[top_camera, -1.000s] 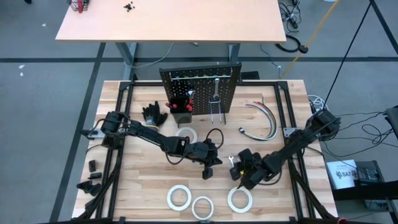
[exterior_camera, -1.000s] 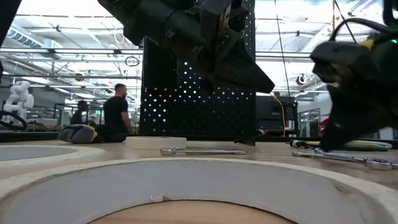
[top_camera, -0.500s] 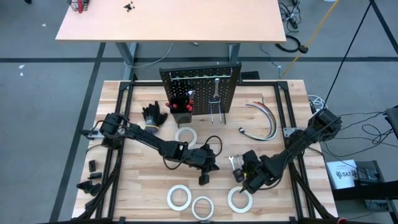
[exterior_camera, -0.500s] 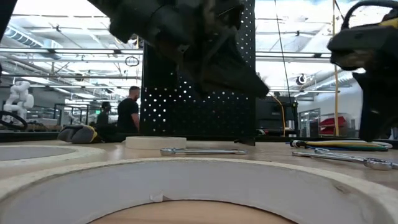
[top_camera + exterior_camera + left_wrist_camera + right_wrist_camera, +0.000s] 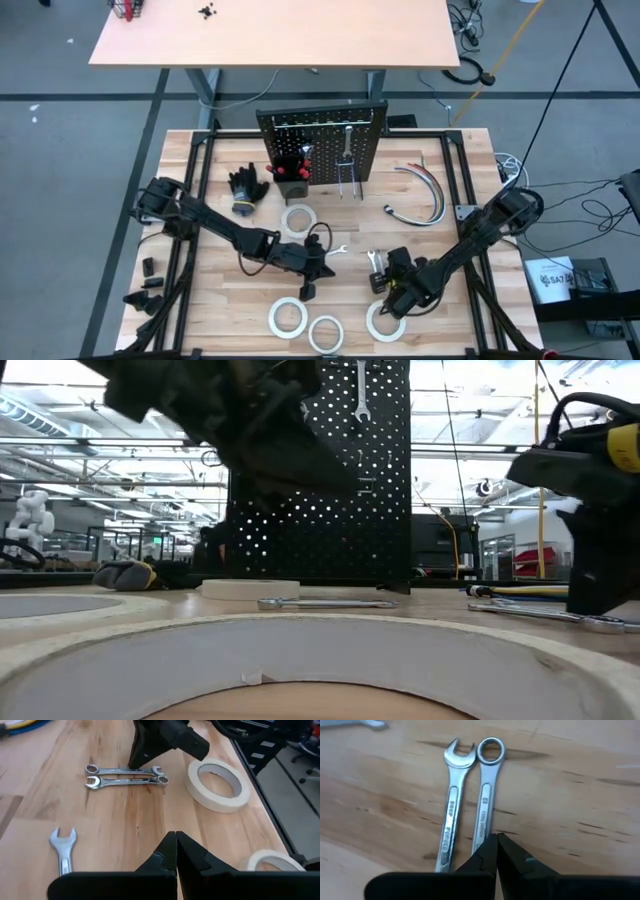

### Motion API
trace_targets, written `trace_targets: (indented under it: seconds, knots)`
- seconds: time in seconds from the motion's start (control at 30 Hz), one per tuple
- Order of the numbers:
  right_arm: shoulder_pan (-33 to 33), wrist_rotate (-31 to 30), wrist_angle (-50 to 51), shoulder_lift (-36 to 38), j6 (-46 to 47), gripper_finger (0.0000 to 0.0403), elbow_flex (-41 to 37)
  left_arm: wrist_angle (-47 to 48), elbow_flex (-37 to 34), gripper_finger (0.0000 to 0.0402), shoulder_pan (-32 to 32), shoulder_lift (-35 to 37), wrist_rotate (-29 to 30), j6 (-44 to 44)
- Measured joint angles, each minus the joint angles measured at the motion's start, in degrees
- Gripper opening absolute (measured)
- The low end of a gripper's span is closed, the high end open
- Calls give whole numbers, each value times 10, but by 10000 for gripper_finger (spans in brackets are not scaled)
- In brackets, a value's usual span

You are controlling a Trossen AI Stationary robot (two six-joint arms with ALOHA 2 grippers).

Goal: Hang tools onto peg board
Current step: Hang the silver wrench on the peg board

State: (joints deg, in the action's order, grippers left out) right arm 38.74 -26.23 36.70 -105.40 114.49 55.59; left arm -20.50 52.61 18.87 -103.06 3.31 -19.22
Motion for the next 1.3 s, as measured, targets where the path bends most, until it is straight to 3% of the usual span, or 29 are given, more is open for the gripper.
trace_targets:
  seconds: [0.27,0.67,0.83,1.1,1.3]
  knots:
    - [-11,-3,26,-39,1,0,88,-84,-80,0,1,38,0,-15]
    - [-14,-20,144,-38,-8,0,158,-130,-77,0,-10,36,-17,-4]
    - [-2,-9,151,-17,-52,0,161,-131,-19,0,-37,10,-17,0]
    - [46,-24,261,81,-44,0,160,-115,102,0,-77,-99,-71,-9]
    - [91,-85,160,157,-39,0,81,-106,168,0,-84,-182,-102,-14]
